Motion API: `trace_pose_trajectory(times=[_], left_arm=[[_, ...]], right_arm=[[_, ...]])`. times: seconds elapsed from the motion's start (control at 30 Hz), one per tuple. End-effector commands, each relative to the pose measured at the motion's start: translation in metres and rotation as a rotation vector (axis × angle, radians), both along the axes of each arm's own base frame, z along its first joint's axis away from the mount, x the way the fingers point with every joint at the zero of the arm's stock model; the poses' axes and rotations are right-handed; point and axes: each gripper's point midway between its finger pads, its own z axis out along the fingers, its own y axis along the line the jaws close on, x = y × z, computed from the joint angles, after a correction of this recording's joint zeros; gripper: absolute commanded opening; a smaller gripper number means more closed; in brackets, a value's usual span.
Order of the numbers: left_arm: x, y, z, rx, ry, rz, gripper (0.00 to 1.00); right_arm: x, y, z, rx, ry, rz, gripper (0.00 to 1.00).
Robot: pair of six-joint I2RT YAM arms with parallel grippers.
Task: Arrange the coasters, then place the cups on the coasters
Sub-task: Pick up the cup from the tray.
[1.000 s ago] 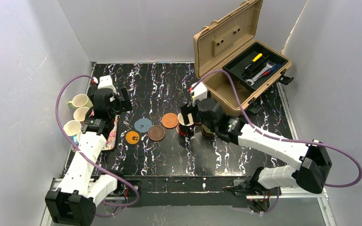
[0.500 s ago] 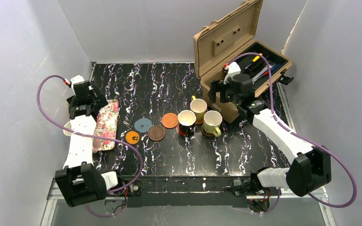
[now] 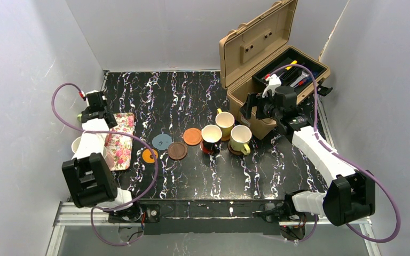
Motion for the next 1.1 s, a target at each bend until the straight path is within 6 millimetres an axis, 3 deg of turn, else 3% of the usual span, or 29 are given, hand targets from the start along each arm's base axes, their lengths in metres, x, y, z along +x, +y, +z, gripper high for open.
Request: trace_pose_trajectory(times=[0.0, 0.17, 0.6, 0.87, 0.97, 1.07], left_arm=[[0.007, 0.012, 0.0, 0.025, 0.035, 0.002, 0.47], [0.01, 0.004, -0.015, -0.035, 0.072, -0.017, 0.32], [0.033, -0.025, -0.012, -0.258, -0.007, 0.037, 0.0], [0.044, -0.026, -0.002, -0.291, -0.04, 0.083, 0.01], [0.045, -0.026, 0.003, -0.285, -0.036, 0.062, 0.19], [0.043, -0.018, 0.025, -0.214, -0.062, 0.039, 0.41]], right_arm=[[0.002, 0.005, 0.017, 0.048, -0.053, 0.022, 0.94], [0.004, 0.004, 0.013, 0.06, -0.041, 0.016, 0.94], [0.004, 0.005, 0.009, 0.073, -0.021, 0.011, 0.92], [0.0, 0.006, 0.007, 0.081, -0.003, 0.017, 0.92], [-0.001, 0.006, 0.007, 0.081, 0.001, 0.016, 0.92], [-0.002, 0.005, 0.009, 0.081, -0.001, 0.018, 0.92]])
